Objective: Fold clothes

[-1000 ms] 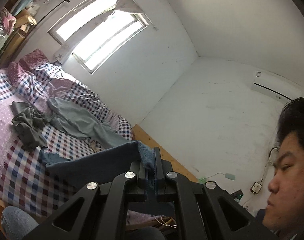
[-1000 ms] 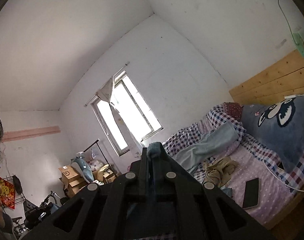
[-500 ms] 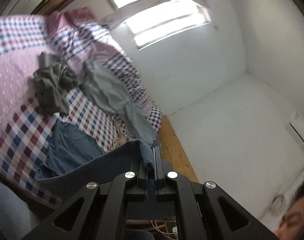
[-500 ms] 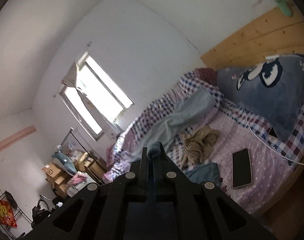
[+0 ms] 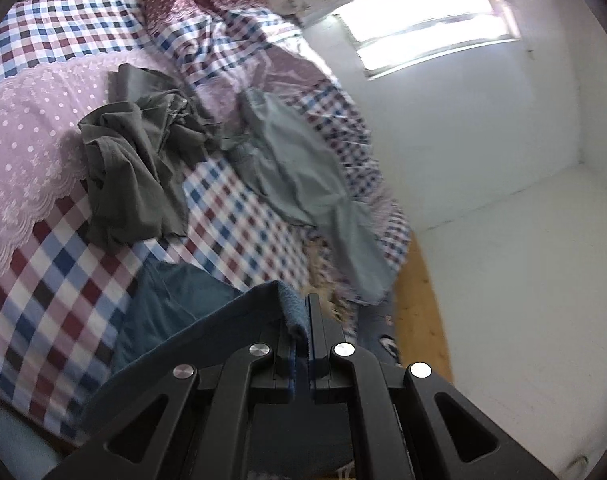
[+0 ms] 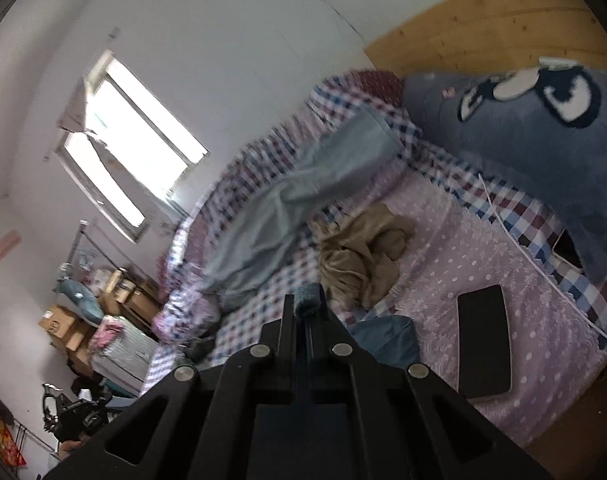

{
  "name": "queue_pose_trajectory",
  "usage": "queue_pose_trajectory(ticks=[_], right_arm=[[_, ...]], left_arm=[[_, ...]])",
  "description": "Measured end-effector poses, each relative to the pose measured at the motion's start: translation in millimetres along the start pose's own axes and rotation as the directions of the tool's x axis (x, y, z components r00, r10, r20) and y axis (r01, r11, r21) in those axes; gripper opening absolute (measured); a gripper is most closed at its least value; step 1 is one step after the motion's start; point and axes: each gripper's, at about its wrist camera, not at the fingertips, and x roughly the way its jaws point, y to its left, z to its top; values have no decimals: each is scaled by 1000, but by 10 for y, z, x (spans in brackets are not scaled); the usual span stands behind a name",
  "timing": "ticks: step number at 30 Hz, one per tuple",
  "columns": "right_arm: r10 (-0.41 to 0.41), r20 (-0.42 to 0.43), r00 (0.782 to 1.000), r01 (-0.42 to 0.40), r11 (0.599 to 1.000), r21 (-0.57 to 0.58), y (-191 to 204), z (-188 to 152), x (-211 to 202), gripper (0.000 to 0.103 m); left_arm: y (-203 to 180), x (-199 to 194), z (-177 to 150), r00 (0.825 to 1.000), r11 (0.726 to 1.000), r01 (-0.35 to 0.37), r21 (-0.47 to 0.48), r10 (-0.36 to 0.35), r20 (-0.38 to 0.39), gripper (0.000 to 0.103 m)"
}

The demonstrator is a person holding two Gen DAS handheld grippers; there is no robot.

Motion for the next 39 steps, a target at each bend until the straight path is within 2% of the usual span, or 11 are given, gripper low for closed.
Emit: queue_pose_trajectory(ticks=[6, 12, 16, 21, 23, 26, 29, 31, 34, 37, 39], right_arm=[[-111, -131, 985, 113, 994, 10, -218, 110, 1149, 1], [-168, -214, 962, 185, 981, 62, -551, 227, 2052, 1], [-224, -255, 940, 241, 970, 36, -652, 280, 2506, 1], [-314, -333, 889, 339, 941, 16, -793, 224, 3001, 1], [-342, -356, 870, 374, 927, 25, -869, 194, 3120, 1], [-356, -371, 858, 397, 917, 38, -966, 159, 3256, 1], [-369, -376, 850, 409, 912, 29, -1026, 122, 3372, 1], [-382, -371, 847, 416, 909, 13, -1045, 95, 3413, 1], [-358, -366, 859, 395, 918, 31, -1099, 73, 3428, 1], [-297, -362, 883, 356, 929, 106, -1219, 87, 3380, 2], [-242, -354, 903, 317, 933, 172, -1308, 107, 3323, 7]], left_arm=[[276, 914, 325, 991, 989, -126, -79, 123, -43, 2], [563, 1713, 601, 967, 963, -248, -102, 240, -83, 2], [763, 2116, 716, 943, 941, -323, -97, 313, -110, 2], [937, 2499, 765, 906, 911, -408, -54, 397, -148, 2], [975, 2573, 770, 900, 907, -419, -42, 409, -151, 2], [1038, 2682, 786, 894, 902, -430, -38, 419, -158, 2], [1074, 2783, 790, 879, 891, -455, -2, 449, -160, 2], [1094, 2844, 791, 870, 884, -467, 22, 464, -166, 2], [1123, 2878, 775, 874, 888, -458, 36, 457, -166, 2], [1167, 2866, 769, 892, 906, -422, 34, 422, -162, 3], [1184, 2824, 773, 909, 921, -389, 26, 388, -152, 5]])
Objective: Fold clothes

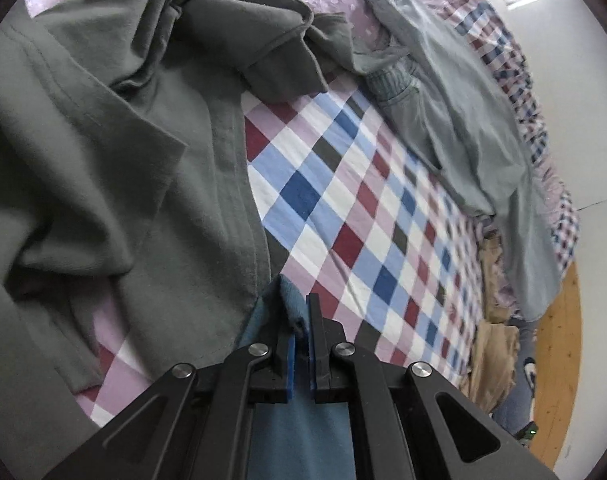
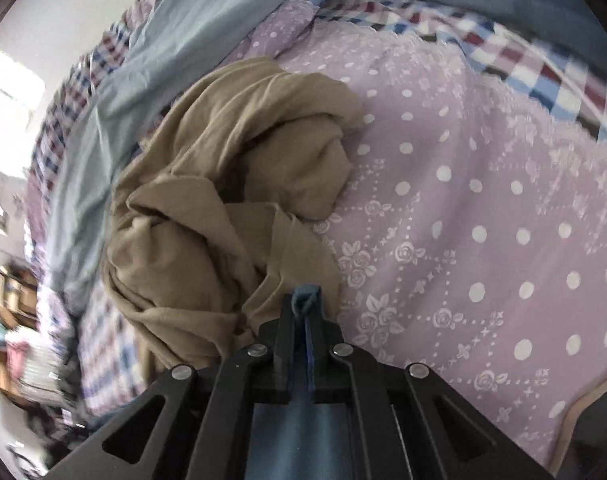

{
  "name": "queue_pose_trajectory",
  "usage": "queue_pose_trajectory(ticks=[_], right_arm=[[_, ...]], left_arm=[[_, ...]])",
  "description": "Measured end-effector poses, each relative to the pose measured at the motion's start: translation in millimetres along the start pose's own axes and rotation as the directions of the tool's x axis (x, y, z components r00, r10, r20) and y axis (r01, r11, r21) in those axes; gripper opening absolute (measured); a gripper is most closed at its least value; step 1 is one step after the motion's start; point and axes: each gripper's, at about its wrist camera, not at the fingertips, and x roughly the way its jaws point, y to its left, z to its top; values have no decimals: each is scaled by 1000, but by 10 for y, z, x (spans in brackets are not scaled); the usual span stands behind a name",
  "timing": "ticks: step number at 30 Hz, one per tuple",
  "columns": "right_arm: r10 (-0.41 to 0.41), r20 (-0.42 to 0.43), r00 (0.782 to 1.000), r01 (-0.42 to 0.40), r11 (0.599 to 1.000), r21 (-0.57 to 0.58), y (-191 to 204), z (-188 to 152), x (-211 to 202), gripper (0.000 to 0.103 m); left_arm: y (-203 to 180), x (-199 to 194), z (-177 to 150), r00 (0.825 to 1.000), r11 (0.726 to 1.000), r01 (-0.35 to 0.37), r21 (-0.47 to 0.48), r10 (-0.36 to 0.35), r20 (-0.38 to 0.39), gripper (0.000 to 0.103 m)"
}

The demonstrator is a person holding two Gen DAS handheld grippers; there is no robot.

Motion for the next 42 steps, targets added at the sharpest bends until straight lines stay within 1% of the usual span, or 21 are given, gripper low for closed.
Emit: queue_pose_trajectory(ticks=[1, 2, 4, 5, 6, 7, 9, 11, 14, 17, 20, 23, 26, 28, 29, 32, 33, 35, 36, 39, 42], right_arm=[[24, 7, 1000, -24, 999, 22, -48, 19, -36, 12], [39, 26, 999, -40, 998, 40, -90, 41, -88, 25], [77, 87, 993, -83, 994, 70, -163, 82, -248, 47], [106, 112, 988, -115, 990, 87, -202, 100, -327, 47], [125, 127, 984, -138, 985, 99, -239, 124, -399, 47], [141, 138, 980, -156, 982, 110, -274, 151, -469, 47], [144, 155, 977, -161, 981, 106, -300, 144, -585, 48], [156, 159, 975, -172, 981, 89, -294, 87, -701, 48], [186, 157, 970, -198, 978, 61, -283, -66, -848, 48], [209, 152, 966, -217, 976, 31, -240, -287, -946, 48], [251, 126, 960, -254, 967, 8, -223, -608, -1027, 48], [292, 83, 953, -292, 956, -13, -161, -1041, -1090, 48], [309, 25, 951, -305, 946, -109, 49, -1498, -1155, 48], [306, -2, 952, -302, 936, -184, 190, -1741, -1208, 48], [305, -14, 952, -300, 928, -219, 256, -1855, -1235, 48], [301, -34, 953, -297, 904, -307, 389, -2224, -1314, 48], [301, -40, 953, -298, 899, -321, 402, -2334, -1326, 48], [291, -60, 955, -293, 892, -345, 430, -2543, -1315, 48], [276, -66, 959, -281, 893, -353, 438, -2628, -1296, 48], [233, -90, 968, -250, 890, -381, 463, -2864, -1238, 48], [204, -105, 973, -229, 873, -431, 545, -3086, -1208, 48]], left_arm=[[6, -24, 2, 1000, 1000, 15, 2, -15, 8, 6], [11, -66, -1, 999, 999, 34, 6, -34, 18, 9], [5, -140, -1, 998, 998, 59, 12, -59, 38, 18], [-3, -194, -2, 996, 997, 71, 19, -72, 56, 29], [-12, -251, -3, 994, 996, 84, 26, -85, 74, 36], [-18, -308, -4, 991, 995, 97, 36, -100, 90, 38], [-33, -443, -5, 983, 991, 122, 61, -129, 129, 50], [-44, -608, -12, 972, 986, 140, 94, -155, 176, 51], [-10, -856, -50, 958, 979, 160, 128, -185, 219, 51], [73, -1042, -154, 953, 977, 147, 156, -182, 241, 51], [232, -1237, -368, 951, 971, 136, 197, -184, 249, 51], [430, -1422, -647, 951, 964, 122, 236, -182, 250, 51], [612, -1612, -967, 952, 952, 119, 281, -190, 239, 51], [744, -1745, -1186, 952, 949, 126, 288, -197, 233, 58], [798, -1800, -1275, 953, 949, 129, 288, -199, 229, 68], [922, -1916, -1487, 958, 948, 143, 286, -205, 201, 69], [958, -1949, -1553, 963, 950, 138, 279, -194, 187, 69], [1014, -2035, -1661, 963, 952, 145, 269, -198, 182, 69], [1039, -2081, -1720, 963, 952, 145, 268, -198, 184, 72], [1107, -2124, -1871, 969, 956, 142, 257, -187, 162, 73], [1158, -2111, -1983, 979, 960, 116, 254, -154, 133, 73]])
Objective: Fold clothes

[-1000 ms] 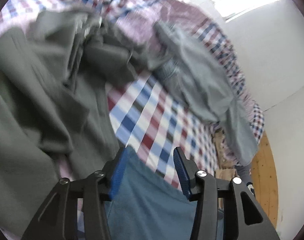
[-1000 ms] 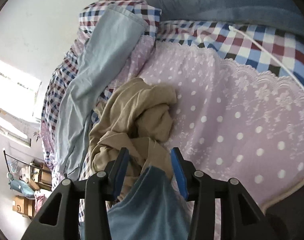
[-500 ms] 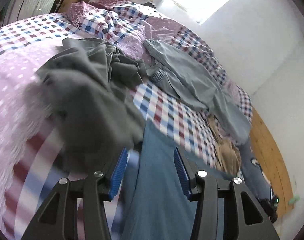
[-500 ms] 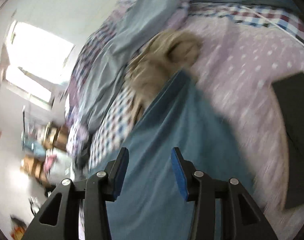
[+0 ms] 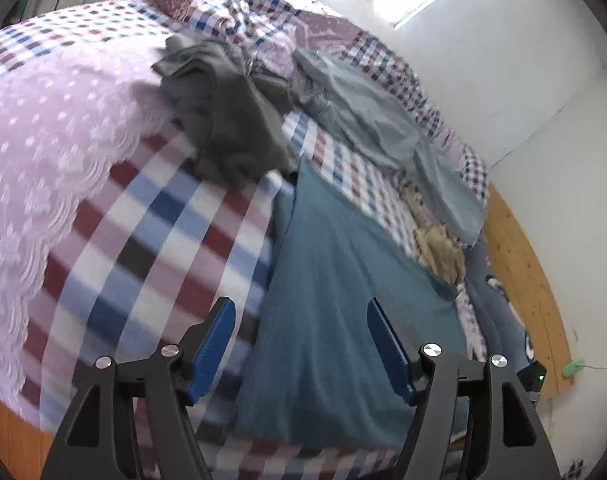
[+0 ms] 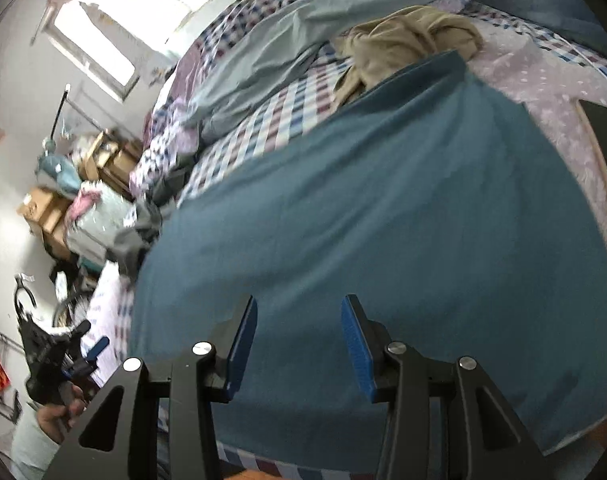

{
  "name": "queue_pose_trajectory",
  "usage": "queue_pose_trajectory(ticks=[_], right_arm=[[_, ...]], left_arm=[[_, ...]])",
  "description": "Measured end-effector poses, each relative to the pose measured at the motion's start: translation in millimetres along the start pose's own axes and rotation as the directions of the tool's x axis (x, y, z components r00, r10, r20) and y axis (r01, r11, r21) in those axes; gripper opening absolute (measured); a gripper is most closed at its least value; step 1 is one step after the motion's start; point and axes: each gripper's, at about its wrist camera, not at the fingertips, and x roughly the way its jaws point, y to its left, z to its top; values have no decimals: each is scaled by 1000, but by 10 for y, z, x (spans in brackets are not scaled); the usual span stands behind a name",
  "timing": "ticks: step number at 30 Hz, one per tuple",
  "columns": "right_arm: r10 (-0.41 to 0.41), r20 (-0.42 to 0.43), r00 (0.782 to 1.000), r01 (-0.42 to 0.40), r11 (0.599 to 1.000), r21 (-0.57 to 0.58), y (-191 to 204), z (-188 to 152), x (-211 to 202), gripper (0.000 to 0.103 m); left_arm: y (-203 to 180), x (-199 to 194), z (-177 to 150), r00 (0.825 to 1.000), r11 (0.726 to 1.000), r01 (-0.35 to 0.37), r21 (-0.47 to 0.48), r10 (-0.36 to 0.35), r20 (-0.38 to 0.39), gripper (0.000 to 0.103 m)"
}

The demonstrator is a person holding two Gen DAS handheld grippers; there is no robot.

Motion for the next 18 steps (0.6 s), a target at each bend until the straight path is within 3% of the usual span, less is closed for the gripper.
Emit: queue_pose_trajectory(ticks=[9, 15, 18], right_arm=[[-10, -75, 997, -6, 979, -203, 620, -475, 237, 48], [-37, -48, 998, 19, 941, -338, 909, -648, 288, 48], [-39, -20, 999, 27, 916, -401, 1040, -714, 296, 48]], left_arm=[[17, 33, -345, 995, 999, -41, 30, 44, -92, 73], [248, -102, -573, 997, 985, 53, -167, -61, -42, 73], [400, -193, -639, 999, 966, 46, -256, -48, -1, 76]])
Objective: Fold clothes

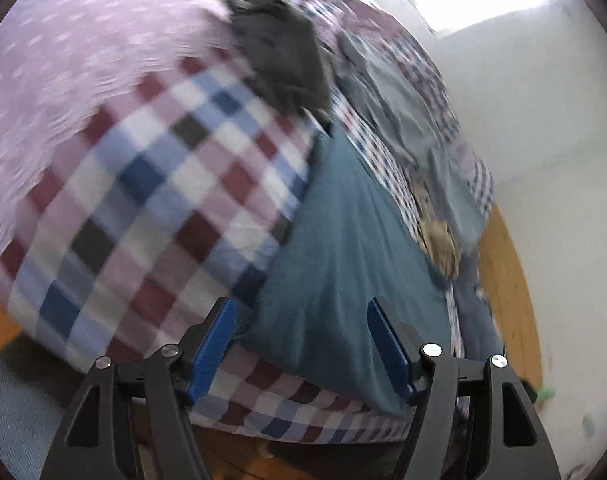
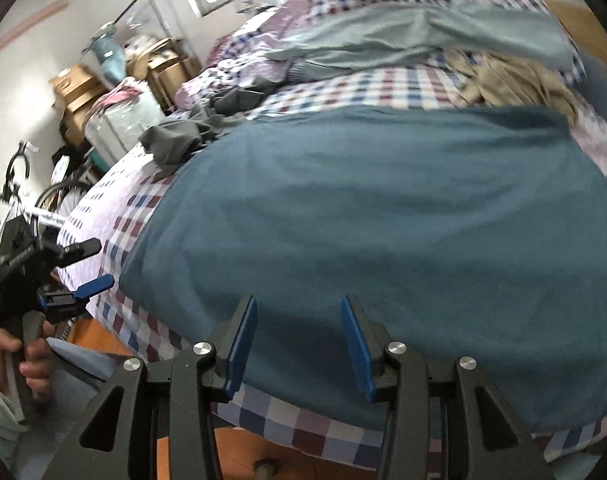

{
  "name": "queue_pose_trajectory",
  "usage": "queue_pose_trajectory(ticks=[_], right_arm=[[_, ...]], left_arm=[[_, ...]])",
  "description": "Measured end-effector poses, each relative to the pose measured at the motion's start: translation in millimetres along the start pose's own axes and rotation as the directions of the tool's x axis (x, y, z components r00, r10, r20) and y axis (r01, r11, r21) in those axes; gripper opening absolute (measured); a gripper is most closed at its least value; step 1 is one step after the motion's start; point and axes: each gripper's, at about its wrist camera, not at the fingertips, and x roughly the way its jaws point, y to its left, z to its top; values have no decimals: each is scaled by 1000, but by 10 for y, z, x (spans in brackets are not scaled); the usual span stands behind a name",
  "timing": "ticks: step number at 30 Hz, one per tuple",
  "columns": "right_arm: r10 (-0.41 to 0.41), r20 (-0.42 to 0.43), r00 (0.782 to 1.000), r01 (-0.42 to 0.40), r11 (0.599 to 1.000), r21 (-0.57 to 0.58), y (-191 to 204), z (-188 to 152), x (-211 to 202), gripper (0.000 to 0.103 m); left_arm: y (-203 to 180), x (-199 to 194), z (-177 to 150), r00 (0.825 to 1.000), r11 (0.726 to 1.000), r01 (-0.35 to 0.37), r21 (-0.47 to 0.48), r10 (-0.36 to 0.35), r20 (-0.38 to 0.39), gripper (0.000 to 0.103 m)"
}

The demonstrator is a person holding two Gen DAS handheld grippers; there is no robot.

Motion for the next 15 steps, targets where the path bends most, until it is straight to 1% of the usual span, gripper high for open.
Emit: queue_pose_trajectory(ticks=[4, 9, 12, 15], right_arm=[[-20, 27, 999, 23, 995, -100, 212, -23, 46, 47], [-59, 82, 995, 77, 968, -240, 488, -95, 107, 47], [-72, 108, 992, 104, 938, -330, 685, -150, 179, 48], [-78, 135, 988, 128, 899, -420, 879, -214, 242, 48]], left_arm=[[97, 10, -55, 1000, 998, 15, -62, -16, -13, 76], [111, 119, -137, 999, 996, 30, -86, -33, -36, 76], [142, 202, -169, 998, 992, 48, -121, -53, -45, 76], [188, 240, -173, 997, 986, 57, -154, -64, -35, 76]])
